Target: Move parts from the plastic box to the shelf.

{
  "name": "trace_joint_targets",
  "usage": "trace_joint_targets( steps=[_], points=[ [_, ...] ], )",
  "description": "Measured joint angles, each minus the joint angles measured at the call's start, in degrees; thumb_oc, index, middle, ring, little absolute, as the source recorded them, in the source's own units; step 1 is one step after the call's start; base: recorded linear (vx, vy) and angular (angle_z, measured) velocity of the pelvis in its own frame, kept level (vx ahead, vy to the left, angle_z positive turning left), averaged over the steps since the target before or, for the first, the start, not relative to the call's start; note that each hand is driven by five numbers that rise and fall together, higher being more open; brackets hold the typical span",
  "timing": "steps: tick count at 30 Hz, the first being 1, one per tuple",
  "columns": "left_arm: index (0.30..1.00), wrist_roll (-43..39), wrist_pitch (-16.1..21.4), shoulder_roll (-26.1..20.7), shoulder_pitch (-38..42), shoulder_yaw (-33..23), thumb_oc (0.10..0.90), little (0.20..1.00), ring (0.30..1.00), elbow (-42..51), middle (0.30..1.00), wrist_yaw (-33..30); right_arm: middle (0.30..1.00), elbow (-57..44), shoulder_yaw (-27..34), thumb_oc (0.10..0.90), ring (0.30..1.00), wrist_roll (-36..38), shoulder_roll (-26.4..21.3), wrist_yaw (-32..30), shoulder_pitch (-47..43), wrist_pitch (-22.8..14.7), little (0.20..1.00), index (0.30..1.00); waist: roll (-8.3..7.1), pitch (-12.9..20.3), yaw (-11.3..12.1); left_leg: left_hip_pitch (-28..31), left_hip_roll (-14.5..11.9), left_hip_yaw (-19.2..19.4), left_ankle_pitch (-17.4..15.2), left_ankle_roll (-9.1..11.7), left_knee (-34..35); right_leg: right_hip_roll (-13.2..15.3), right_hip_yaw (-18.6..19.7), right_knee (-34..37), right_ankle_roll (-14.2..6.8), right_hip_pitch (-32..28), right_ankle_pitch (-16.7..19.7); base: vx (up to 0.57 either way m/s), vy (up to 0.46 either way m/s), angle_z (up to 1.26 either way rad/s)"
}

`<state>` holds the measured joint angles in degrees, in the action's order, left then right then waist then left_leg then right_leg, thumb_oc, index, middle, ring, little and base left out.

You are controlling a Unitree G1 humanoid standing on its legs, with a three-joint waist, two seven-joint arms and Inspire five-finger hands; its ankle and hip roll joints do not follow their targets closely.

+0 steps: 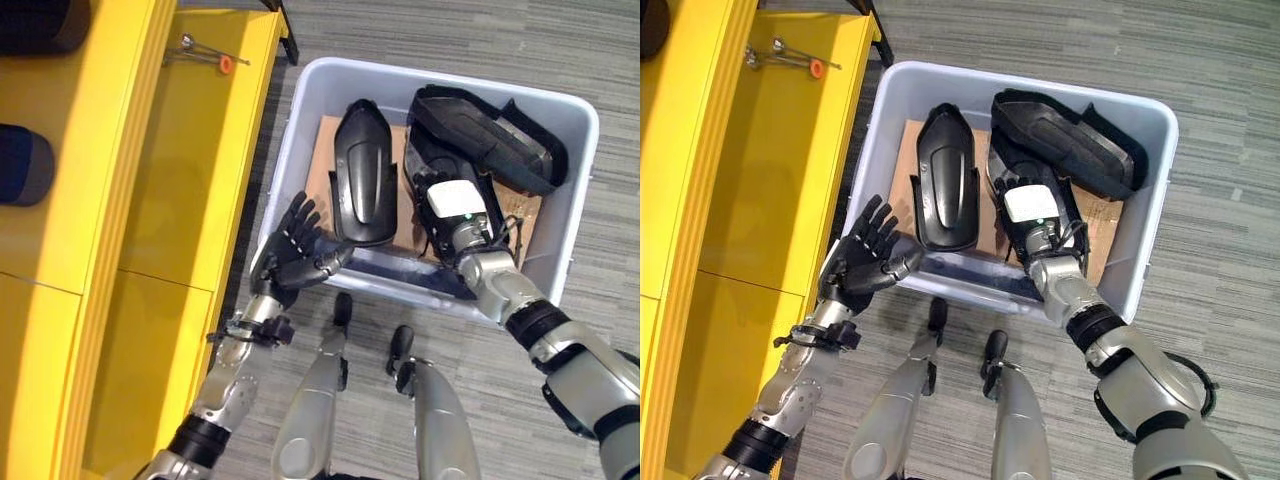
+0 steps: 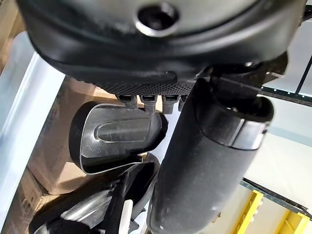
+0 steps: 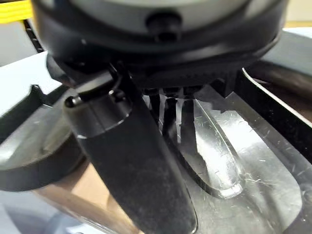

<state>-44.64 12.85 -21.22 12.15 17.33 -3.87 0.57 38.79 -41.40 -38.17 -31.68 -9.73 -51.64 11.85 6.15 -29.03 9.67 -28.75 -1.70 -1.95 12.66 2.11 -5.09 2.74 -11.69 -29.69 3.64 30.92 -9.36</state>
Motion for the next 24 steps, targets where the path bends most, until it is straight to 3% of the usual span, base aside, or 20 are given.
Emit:
trace_joint_targets(
  steps=[13, 19, 24],
  points=[
    [1.000, 0.00, -0.35, 0.01, -0.97, 0.65, 0.900, 1.000, 1.000, 0.00, 1.000, 0.13, 1.000, -3.88, -0.58, 0.900, 1.000, -0.13, 3.21, 0.20, -0.76, 0.20, 1.000, 1.000, 0.44, -0.07, 0.46, -0.15, -0.13, -0.71, -0.55, 0.49, -0.11, -0.09, -0.46, -0.60, -0.12, 0.22, -0.64, 0.00, 0.005, 0.01],
    [1.000, -0.07, -0.33, 0.01, 0.64, 2.36, 0.900, 1.000, 1.000, 0.05, 1.000, 0.07, 1.000, -4.20, -0.48, 0.900, 1.000, -1.30, 5.62, -10.49, -0.67, 0.85, 1.000, 1.000, 2.00, -0.63, 1.61, -0.28, -0.05, -0.74, 0.17, 0.45, 0.18, 0.03, -0.48, -0.35, 0.33, 0.30, -0.31, -0.01, 0.017, 0.01],
    [1.000, -0.09, -0.28, 0.02, 0.66, 2.90, 0.900, 1.000, 1.000, 0.05, 1.000, -0.14, 1.000, -7.08, 1.92, 0.900, 1.000, -1.34, 4.26, -15.46, -0.50, -0.19, 1.000, 1.000, 1.99, -0.63, 1.43, -0.31, 0.14, -0.66, 0.24, 0.31, 0.39, 0.14, -0.34, 0.20, 0.04, 0.21, -0.11, -0.02, 0.053, 0.00]
  ],
)
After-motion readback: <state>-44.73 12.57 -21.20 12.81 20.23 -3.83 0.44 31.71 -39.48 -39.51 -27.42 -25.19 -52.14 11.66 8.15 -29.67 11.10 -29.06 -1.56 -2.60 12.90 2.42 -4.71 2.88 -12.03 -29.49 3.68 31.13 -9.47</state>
